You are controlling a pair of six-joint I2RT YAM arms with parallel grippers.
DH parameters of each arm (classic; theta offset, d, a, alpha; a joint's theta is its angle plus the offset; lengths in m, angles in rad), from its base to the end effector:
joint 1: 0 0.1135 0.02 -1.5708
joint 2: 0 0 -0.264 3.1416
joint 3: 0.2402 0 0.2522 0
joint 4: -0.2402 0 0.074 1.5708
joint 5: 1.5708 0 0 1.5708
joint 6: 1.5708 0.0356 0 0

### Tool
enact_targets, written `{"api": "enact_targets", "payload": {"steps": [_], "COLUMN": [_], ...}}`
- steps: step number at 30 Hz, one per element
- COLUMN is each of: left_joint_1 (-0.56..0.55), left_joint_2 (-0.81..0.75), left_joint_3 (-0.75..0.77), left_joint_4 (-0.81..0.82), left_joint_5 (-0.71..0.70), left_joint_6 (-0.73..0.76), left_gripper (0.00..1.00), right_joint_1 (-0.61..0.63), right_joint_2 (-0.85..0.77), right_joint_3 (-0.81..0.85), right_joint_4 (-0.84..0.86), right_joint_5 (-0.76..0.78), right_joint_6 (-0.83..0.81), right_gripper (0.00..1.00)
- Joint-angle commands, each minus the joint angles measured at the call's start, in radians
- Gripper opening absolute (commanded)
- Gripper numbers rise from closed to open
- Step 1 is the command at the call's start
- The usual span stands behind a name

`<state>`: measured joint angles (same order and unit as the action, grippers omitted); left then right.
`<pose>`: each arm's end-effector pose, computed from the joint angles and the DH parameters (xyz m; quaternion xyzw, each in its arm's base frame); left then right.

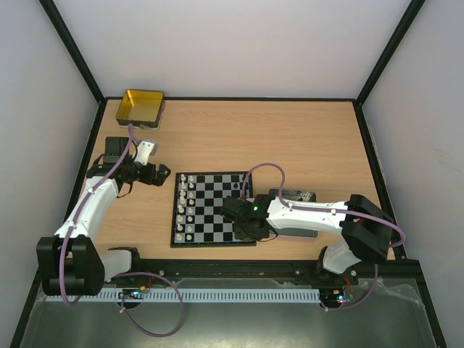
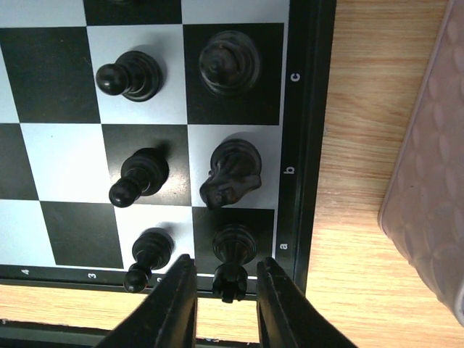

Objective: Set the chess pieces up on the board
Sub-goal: Place the chess piece on the chessboard, then pick up the chess piece from the storage box.

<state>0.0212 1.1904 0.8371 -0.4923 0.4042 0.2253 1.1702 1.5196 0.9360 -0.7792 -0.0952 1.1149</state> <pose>0.2436 -0.0088 0.2503 0.1641 0.9039 -0.1435 0.3679 0.1008 0.2468 0.1852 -0.0324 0.9930 0.1140 0.0000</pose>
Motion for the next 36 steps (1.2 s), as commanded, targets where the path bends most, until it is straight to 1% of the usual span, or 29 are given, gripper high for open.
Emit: {"api": "enact_targets", "payload": {"steps": [1,9,13,15,17,20,22,24,30,36], "left_joint_1": [0.005,0.005,0.005,0.005,0.005,0.005,0.005,0.005,0.005,0.005], "left_joint_2": [-0.023,-0.026,-0.026,-0.024,-0.024,-0.025,-0.026,-0.027,-0.023,-0.016], "left_joint_3": [0.004,0.004,0.003,0.004,0.004,0.004,0.004,0.004,0.005,0.006], "left_joint_4": [-0.011,-0.011,-0.011,-0.011,-0.011,-0.011,-0.011,-0.011,-0.011,-0.014], "left_joint_5": [0.018,0.018,0.019,0.02,0.019,0.022,0.022,0.022,0.03,0.035], "left_joint_6": [0.009,0.009,0.009,0.01,0.009,0.011,0.011,0.011,0.013,0.017], "left_gripper": [1.0,0.99,0.99,1.0,1.0,0.99,1.0,0.99,0.99,1.0], "right_joint_1": [0.005,0.003,-0.008,-0.039,-0.102,-0.243,-0.358,-0.434,-0.633,-0.803], "right_joint_2": [-0.005,-0.033,-0.065,-0.096,-0.143,-0.217,-0.245,-0.257,-0.221,-0.169], "right_joint_3": [0.016,0.038,0.086,0.095,0.081,0.034,0.006,-0.012,-0.051,-0.104], "right_joint_4": [-0.025,-0.07,-0.144,-0.188,-0.22,-0.224,-0.22,-0.203,-0.123,-0.025], "right_joint_5": [0.026,0.07,0.135,0.175,0.206,0.211,0.211,0.209,0.187,0.116], "right_joint_6": [0.006,0.022,0.025,0.023,0.005,-0.052,-0.095,-0.135,-0.234,-0.299], "right_gripper": [0.24,0.24,0.24,0.24,0.24,0.26,0.3,0.3,0.31,0.32]}}
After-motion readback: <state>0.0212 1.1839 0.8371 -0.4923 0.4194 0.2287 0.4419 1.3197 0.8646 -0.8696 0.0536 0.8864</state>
